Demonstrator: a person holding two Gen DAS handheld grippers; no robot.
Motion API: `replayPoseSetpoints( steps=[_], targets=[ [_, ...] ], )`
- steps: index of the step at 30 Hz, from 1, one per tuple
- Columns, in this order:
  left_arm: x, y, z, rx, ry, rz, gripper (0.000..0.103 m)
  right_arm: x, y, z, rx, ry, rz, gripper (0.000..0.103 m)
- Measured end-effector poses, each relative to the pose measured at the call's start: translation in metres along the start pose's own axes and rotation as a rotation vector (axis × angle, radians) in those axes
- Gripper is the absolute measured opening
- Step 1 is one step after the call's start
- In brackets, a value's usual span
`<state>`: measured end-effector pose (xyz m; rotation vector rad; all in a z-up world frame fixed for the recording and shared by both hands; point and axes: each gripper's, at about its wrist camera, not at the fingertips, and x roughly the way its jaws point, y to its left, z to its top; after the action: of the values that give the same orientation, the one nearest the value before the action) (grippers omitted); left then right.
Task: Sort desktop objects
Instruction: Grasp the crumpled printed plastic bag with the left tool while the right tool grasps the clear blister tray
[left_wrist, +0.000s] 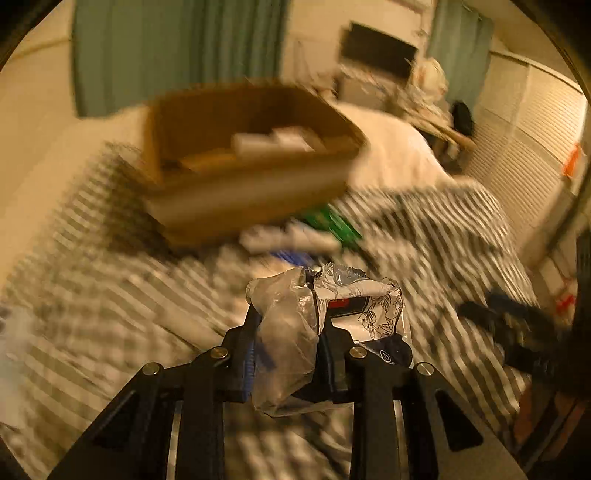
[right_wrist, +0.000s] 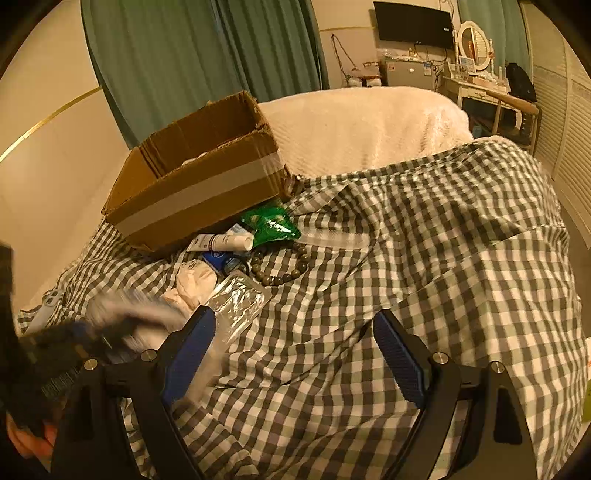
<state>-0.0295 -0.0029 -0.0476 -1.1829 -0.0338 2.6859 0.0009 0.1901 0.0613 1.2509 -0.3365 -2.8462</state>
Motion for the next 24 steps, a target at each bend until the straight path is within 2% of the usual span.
replayPoseSetpoints(
  steps=[2, 5, 7, 11, 16, 24],
  targets=[
    [0.002, 0.012, 0.013, -0.020, -0.034, 0.069, 0.028, 0.008, 0.005, 0.001, -0.004, 0.019, 0.007, 0.087],
    [0.014, 0.029, 0.023, -0.055, -0.048, 0.129, 0.028, 0.024, 0.018, 0.004, -0.014, 0.059, 0.023, 0.087],
    [0.025, 0.041, 0.020, -0.098, -0.052, 0.144, 0.028, 0.039, 0.030, 0.005, -0.026, 0.095, 0.033, 0.087],
    [0.049, 0.061, 0.009, -0.181, -0.003, 0.168, 0.028, 0.071, 0.053, 0.004, -0.016, 0.164, 0.016, 0.087],
    [0.059, 0.079, 0.005, -0.249, 0.020, 0.183, 0.028, 0.113, 0.082, 0.005, -0.011, 0.222, -0.025, 0.087],
    [0.063, 0.080, 0.003, -0.247, 0.029, 0.202, 0.028, 0.157, 0.087, 0.005, 0.048, 0.259, -0.116, 0.087]
  ],
)
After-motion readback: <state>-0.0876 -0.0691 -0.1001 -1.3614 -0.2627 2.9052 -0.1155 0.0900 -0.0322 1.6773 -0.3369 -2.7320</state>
